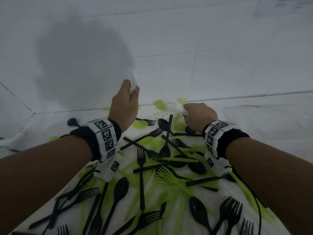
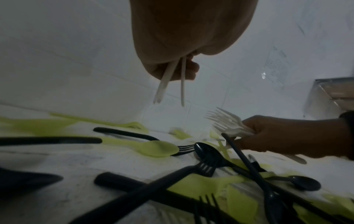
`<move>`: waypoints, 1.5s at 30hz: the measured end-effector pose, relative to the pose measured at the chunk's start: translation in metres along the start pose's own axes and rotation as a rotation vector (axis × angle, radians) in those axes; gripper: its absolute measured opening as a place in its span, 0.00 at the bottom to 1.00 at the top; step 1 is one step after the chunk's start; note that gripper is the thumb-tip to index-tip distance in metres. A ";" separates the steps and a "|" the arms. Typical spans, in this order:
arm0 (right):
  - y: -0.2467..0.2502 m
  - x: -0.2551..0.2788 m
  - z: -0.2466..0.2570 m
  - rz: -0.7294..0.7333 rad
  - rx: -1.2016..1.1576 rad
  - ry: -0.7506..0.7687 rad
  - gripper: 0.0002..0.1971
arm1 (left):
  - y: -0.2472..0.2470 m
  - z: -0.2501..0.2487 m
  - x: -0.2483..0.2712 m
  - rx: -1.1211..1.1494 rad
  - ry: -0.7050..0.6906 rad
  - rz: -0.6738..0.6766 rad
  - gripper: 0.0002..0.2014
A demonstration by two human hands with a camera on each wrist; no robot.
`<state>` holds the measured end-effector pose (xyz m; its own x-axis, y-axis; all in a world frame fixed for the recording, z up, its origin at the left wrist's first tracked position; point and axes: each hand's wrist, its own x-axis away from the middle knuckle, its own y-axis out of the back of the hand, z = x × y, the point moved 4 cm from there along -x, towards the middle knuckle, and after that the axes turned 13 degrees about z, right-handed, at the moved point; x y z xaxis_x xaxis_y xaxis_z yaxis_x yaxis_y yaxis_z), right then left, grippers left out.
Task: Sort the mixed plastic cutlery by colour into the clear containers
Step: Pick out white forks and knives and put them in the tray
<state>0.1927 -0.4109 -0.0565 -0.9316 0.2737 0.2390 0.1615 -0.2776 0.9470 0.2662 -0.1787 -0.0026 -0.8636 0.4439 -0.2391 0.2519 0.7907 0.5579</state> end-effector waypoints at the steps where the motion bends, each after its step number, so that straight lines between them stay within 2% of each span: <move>1: 0.002 0.003 0.002 -0.027 0.010 0.011 0.05 | -0.003 0.000 -0.001 -0.072 0.020 0.031 0.13; 2: 0.004 0.006 0.004 -0.046 0.011 0.023 0.04 | -0.008 0.003 -0.004 -0.135 0.068 0.090 0.14; 5: 0.007 0.012 0.006 -0.063 -0.060 0.041 0.03 | -0.034 0.012 -0.004 -0.276 0.264 0.333 0.05; 7: 0.010 0.014 0.004 -0.082 -0.148 0.040 0.05 | -0.053 0.019 -0.002 -0.301 0.350 0.479 0.22; 8: 0.011 0.014 0.003 -0.097 -0.190 0.044 0.06 | -0.060 0.021 -0.002 -0.317 0.376 0.515 0.25; 12: 0.016 0.018 -0.002 -0.195 -0.325 0.043 0.10 | -0.078 0.026 -0.003 -0.421 0.402 0.615 0.18; 17: 0.026 0.023 -0.007 -0.329 -0.461 0.082 0.06 | -0.078 0.032 -0.004 -0.314 0.421 0.531 0.18; 20: 0.029 0.023 -0.007 -0.340 -0.551 0.108 0.08 | -0.072 0.032 -0.001 -0.249 0.398 0.456 0.20; 22: 0.026 0.024 -0.003 -0.291 -0.628 0.125 0.11 | -0.065 0.032 0.002 -0.180 0.391 0.395 0.19; 26: 0.012 0.024 0.010 -0.164 -0.690 0.100 0.23 | -0.052 0.031 0.011 -0.063 0.373 0.250 0.13; 27: 0.009 0.024 0.013 -0.128 -0.672 0.088 0.23 | -0.049 0.029 0.014 -0.027 0.366 0.221 0.13; 30: 0.004 0.025 0.024 -0.026 -0.584 0.088 0.12 | -0.040 0.024 0.025 0.103 0.356 0.144 0.18; 32: 0.003 0.028 0.033 -0.007 -0.552 0.091 0.14 | -0.034 0.021 0.034 0.167 0.383 0.115 0.22; 35: 0.003 0.032 0.045 -0.029 -0.592 0.098 0.18 | -0.026 0.020 0.044 0.321 0.441 0.094 0.29; 37: -0.001 0.037 0.058 -0.006 -0.670 0.127 0.17 | -0.018 0.018 0.053 0.405 0.474 0.091 0.30; 41: -0.004 0.055 0.089 0.041 -0.814 0.207 0.15 | -0.007 0.008 0.076 0.429 0.448 0.206 0.11; 45: -0.005 0.072 0.107 0.080 -0.821 0.230 0.18 | 0.002 0.010 0.098 0.474 0.437 0.237 0.09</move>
<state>0.1601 -0.2910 -0.0211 -0.9846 0.0560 0.1654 0.0253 -0.8914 0.4526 0.1866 -0.1300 -0.0326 -0.8333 0.4959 0.2443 0.5340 0.8364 0.1236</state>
